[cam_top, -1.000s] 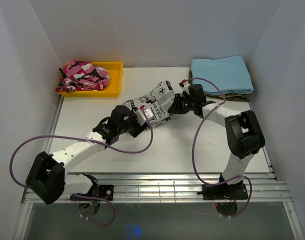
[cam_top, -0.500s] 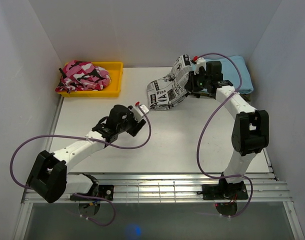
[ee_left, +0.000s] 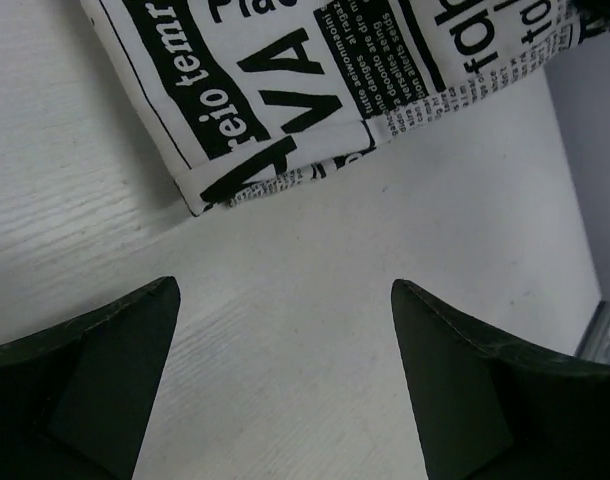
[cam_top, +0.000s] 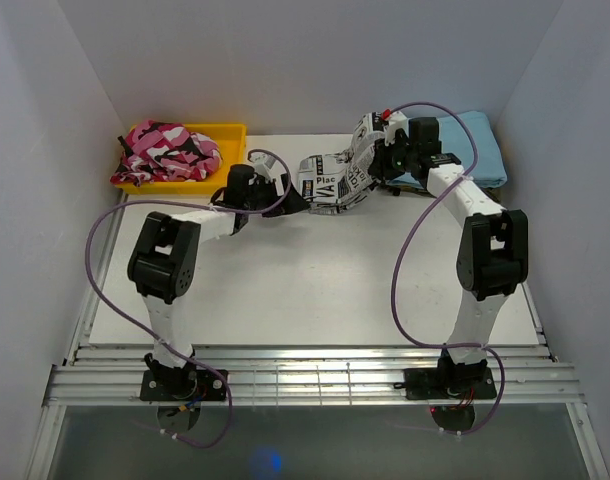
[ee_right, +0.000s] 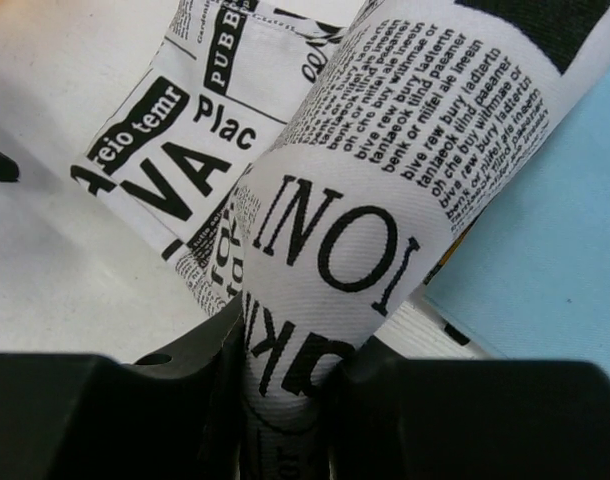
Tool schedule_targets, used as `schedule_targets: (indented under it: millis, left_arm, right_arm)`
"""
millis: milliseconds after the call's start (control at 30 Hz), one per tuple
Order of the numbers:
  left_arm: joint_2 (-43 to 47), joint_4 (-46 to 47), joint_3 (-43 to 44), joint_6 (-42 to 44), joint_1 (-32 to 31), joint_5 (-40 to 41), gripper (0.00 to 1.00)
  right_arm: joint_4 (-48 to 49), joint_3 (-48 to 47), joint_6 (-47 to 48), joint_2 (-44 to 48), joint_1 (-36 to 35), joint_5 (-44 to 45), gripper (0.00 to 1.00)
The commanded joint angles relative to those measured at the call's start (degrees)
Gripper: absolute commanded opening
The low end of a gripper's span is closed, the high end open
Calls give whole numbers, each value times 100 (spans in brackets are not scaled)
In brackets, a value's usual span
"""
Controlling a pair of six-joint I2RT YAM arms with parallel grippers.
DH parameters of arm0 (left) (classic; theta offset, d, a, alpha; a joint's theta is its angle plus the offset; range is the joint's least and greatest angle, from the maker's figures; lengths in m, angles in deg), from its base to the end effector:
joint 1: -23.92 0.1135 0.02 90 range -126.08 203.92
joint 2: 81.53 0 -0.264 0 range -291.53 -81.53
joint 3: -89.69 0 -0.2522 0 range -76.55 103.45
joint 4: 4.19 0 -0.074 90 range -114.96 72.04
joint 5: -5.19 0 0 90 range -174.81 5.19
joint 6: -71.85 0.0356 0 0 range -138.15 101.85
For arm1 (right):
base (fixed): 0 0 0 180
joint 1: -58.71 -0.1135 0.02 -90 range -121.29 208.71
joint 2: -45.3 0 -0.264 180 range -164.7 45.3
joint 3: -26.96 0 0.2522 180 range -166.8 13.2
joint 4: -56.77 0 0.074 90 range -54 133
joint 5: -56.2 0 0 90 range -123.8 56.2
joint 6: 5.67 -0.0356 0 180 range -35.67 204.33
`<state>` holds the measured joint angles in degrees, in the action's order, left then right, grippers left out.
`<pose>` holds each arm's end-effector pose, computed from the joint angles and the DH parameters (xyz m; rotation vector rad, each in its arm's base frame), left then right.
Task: Fold and stack the trousers
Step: Neatly place the folded trousers to the corner
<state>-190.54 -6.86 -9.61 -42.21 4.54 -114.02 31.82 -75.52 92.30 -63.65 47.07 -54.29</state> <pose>0.3887 -0.1551 0.1894 0.2311 2.1806 -0.9795 0.4362 0.1026 0.2788 -0.5667 2.0305 0.4166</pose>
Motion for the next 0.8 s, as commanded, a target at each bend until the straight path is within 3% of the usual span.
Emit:
schedule_targets:
  millis: [0, 167, 300, 500, 700, 767]
  left_arm:
    - [-523, 1130, 162, -1873, -22, -402, 98]
    - [-1262, 1571, 539, -2840, -22, 126, 98]
    - [-1806, 1536, 891, -3070, -75, 687, 98]
    - [-2238, 1536, 1243, -3500, -259, 811, 98]
    - [-2546, 650, 1655, -3449, -523, 1198, 97]
    - [-2668, 123, 1848, -3343, -602, 1434, 90]
  right_arm:
    - [345, -636, 301, 5, 30, -78, 8]
    - [248, -1154, 399, -206, 39, -166, 8]
    - [160, -1270, 425, -408, 39, -166, 8]
    - [151, -1243, 364, -654, 30, -122, 8]
    - [204, -1278, 381, -847, 30, -8, 8]
    - [213, -1366, 372, -900, 30, 19, 8]
